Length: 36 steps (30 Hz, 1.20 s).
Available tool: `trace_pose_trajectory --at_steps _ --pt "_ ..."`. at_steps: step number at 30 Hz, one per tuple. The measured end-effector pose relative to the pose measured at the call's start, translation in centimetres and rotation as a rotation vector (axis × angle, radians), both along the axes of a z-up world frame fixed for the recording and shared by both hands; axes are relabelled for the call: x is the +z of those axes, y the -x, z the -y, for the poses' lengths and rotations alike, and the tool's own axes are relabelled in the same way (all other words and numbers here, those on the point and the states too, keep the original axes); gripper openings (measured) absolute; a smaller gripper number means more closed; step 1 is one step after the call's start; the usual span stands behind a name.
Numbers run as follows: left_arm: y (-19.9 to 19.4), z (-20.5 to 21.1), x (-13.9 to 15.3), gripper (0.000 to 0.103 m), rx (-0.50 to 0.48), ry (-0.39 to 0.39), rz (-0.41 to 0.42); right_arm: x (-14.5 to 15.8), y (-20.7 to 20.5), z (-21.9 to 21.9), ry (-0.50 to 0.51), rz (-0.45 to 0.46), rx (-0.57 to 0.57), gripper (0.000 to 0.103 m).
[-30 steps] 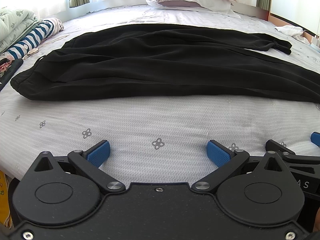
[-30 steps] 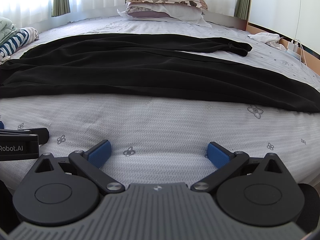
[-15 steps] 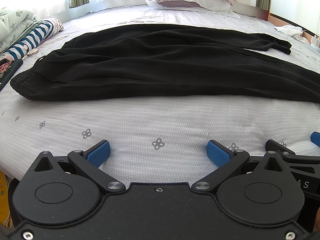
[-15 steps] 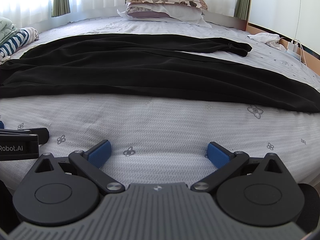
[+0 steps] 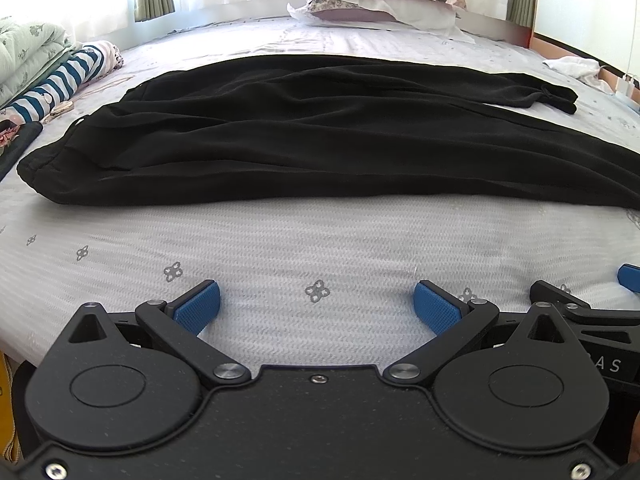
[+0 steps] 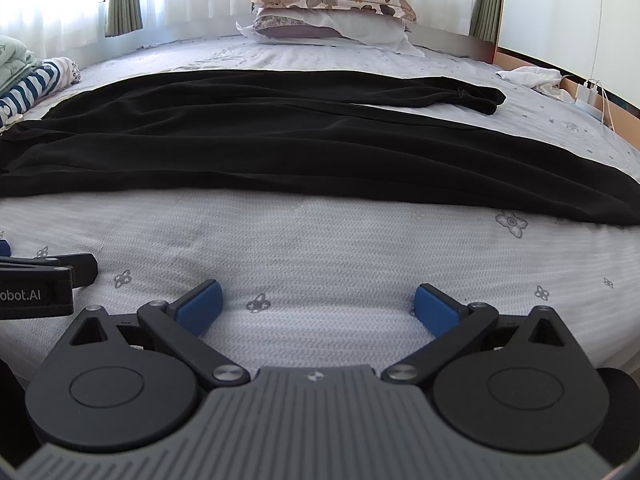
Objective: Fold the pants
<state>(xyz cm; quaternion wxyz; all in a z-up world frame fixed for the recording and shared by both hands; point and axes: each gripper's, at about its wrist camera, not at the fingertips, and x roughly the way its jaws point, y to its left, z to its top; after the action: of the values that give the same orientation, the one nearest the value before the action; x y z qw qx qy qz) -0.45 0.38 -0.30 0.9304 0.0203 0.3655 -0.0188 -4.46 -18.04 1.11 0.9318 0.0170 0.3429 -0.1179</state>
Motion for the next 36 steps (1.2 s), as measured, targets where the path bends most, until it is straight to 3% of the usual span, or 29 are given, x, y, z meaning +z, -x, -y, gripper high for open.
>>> trace_pose_trajectory --at_steps 10,13,16,19,24,27,32,36 --pt "-0.3 -0.2 0.5 0.103 0.003 0.004 -0.014 0.0 0.1 -0.2 -0.001 0.007 -0.004 0.103" --pt "-0.6 -1.7 1.7 0.103 0.110 0.004 -0.004 1.7 0.9 0.9 -0.018 0.025 -0.062 0.103" --pt "-1.6 -5.2 3.4 0.103 0.226 0.073 0.049 3.6 1.4 4.4 -0.033 0.105 -0.104 0.103" --pt "-3.6 -9.3 4.5 0.103 0.328 0.146 0.060 4.9 0.8 9.4 -0.093 0.119 -0.199 0.103" --pt "-6.3 -15.2 5.3 0.100 0.506 0.166 0.091 5.4 0.8 17.8 -0.247 0.162 -0.372 0.096" --pt "-7.8 -18.2 4.7 0.099 0.589 0.199 0.081 5.2 1.5 22.2 -0.272 0.178 -0.504 0.085" --pt "-9.8 -20.9 2.8 0.094 0.679 0.215 0.043 4.3 3.5 29.0 -0.328 0.199 -0.726 0.059" --pt "-10.7 -21.4 1.8 0.092 0.722 0.206 0.045 3.4 4.1 32.4 -0.309 0.188 -0.825 0.056"
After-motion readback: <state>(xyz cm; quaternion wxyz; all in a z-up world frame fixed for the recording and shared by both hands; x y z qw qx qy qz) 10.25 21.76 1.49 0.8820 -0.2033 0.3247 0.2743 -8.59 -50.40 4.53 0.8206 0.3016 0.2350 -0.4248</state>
